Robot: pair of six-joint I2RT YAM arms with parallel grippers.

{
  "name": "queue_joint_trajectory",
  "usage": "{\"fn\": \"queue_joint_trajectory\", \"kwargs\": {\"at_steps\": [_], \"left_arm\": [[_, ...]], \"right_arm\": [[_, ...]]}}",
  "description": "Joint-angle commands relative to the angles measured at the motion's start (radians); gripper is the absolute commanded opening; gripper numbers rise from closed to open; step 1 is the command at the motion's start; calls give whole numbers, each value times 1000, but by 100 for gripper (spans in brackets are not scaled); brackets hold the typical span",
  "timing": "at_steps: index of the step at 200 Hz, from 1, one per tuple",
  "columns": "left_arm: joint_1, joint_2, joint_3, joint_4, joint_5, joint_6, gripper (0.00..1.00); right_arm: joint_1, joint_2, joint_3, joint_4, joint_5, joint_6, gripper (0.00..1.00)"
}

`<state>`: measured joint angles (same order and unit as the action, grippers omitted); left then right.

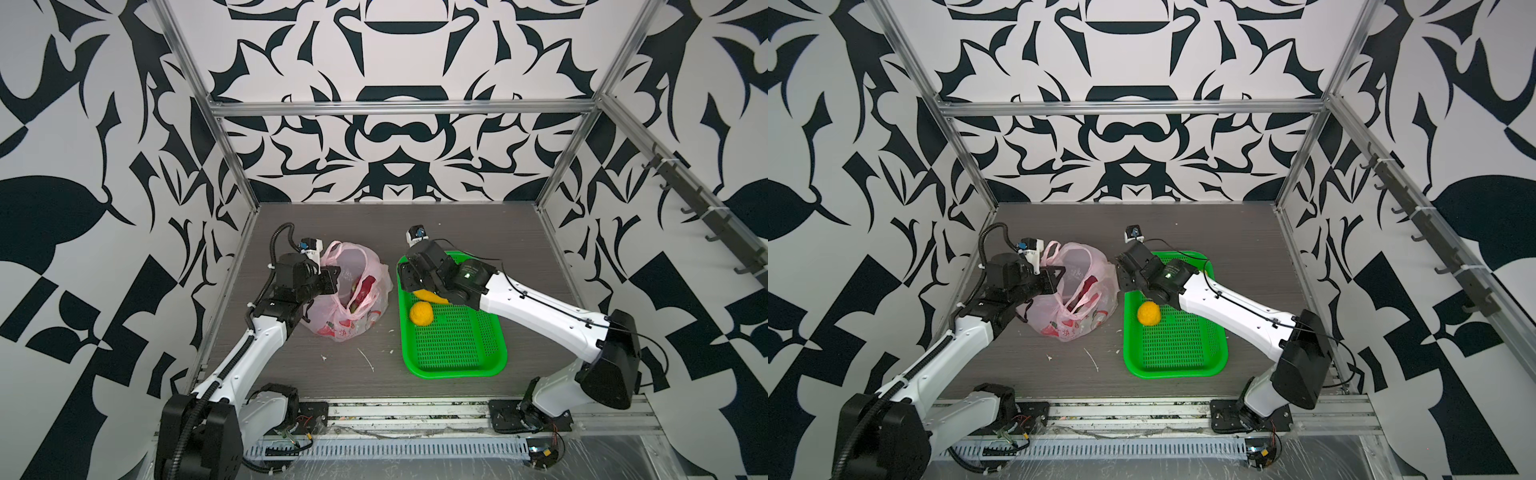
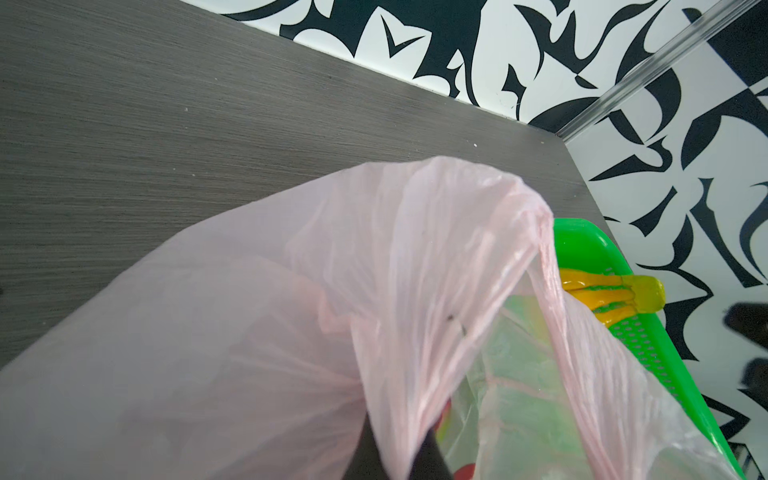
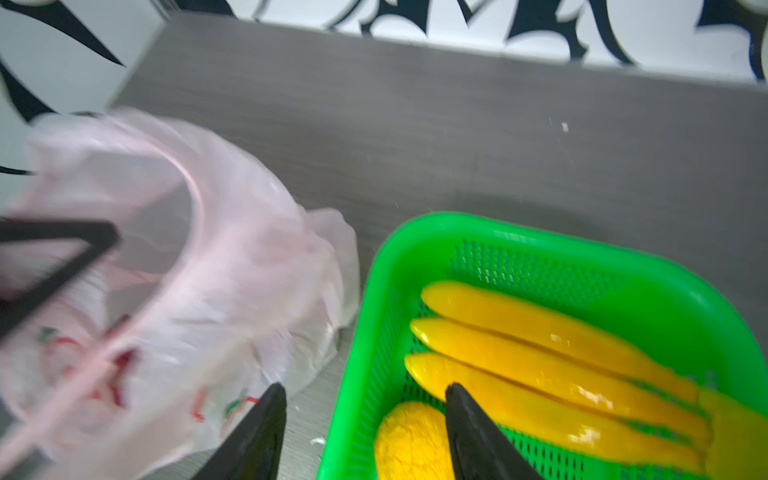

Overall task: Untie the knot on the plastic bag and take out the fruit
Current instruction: 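Raise the right gripper and move it back toward the pink bag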

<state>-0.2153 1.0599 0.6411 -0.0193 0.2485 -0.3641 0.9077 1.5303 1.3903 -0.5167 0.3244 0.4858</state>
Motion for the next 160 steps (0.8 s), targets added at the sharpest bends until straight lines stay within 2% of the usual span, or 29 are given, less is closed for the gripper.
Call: {"fn": "queue_joint_trajectory", "kwargs": {"at_steps": [1,44,48,93,128,160], "left_arm": [[2,-71,26,-95,0,44,0],[2,-179,-9,-198,-53,13,0],[3,-187,-11,-208,-58,5,0],[2,-297,-58,-279,-134,-76,0],[3,-368,-87,-321,-159,-102,0],[3,-417,-113,-355,-185,-121,0]], "right_arm": [[8,45,108,17,-55,-108,62],[56,139,223,85,-122,-229,60],[62,148,233,95,-161,-243,59],[145,252,369,127,-278,-374,58],[175,350,470,83,-343,-389,51],[189,389,445,69,-350,-369,44]]}}
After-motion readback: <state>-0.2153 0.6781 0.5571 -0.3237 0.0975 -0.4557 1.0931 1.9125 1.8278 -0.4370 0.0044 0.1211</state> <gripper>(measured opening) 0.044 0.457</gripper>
